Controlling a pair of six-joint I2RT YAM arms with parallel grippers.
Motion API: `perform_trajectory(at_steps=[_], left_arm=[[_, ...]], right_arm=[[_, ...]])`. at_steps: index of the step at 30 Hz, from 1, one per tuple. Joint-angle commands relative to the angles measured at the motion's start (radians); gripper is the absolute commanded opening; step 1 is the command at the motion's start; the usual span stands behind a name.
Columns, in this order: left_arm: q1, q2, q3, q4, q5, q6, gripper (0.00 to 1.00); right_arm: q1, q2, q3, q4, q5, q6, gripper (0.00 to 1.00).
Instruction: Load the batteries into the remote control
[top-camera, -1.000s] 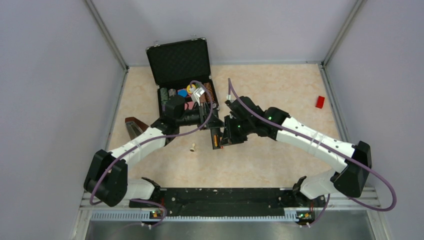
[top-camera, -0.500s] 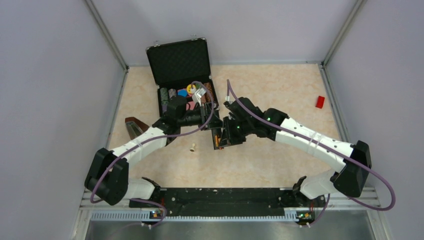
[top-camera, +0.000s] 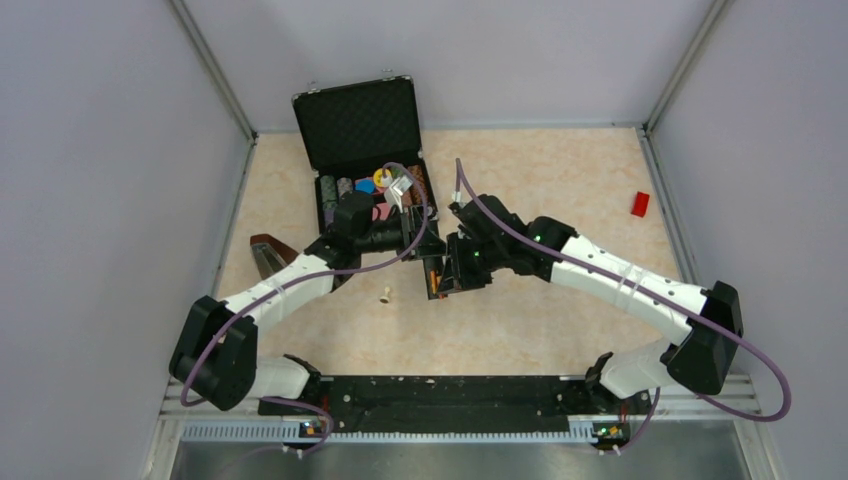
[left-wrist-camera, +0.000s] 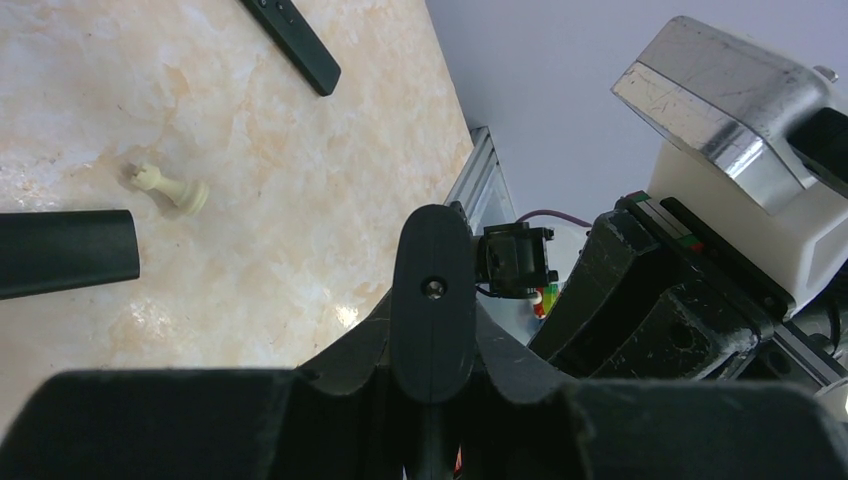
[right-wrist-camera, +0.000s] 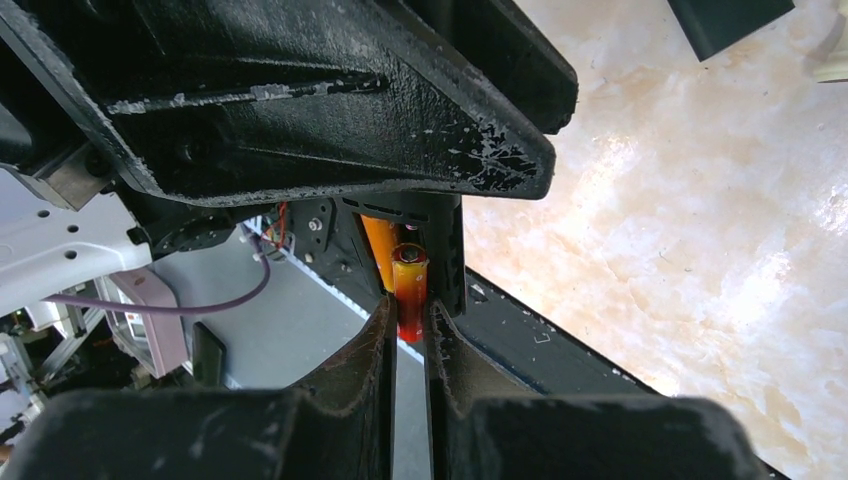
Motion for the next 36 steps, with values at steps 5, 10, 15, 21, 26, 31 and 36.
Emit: perform_trajectory(at_steps=[5,10,15,21,26,31,36], left_arm=[[-0.011,0.007,0.035,0.085,0.093,-0.057,0.0],[-0.011,0.013,0.038,0.093,0.1,-0.079,0.0],[-0.012,0.021,0.042,0.1,0.103,-0.108,0.0],[-0.012,0.034,0.045,0.099,0.082,-0.132,0.0],[-0.011,0.052,0.045,0.121,0.07,-0.161,0.0],[-0.012,0.073,0.044,0.141,0.066,-0.187,0.0],[-0.01,0.081,0.045,0.139,0.045,-0.189,0.0]], right_arm=[[-0.021,0.009,0.006,-0.013,0.058,0.005,0.17],[-0.023,0.01,0.003,-0.015,0.07,0.002,0.23],[-0.023,0.01,0.005,-0.014,0.072,0.004,0.23],[-0.024,0.003,0.005,-0.009,0.056,0.004,0.25],[-0.023,-0.013,0.001,-0.008,0.048,0.008,0.25],[-0.024,-0.026,0.004,-0.003,0.042,0.017,0.26],[-0.024,-0.038,0.014,-0.003,0.035,0.024,0.26]])
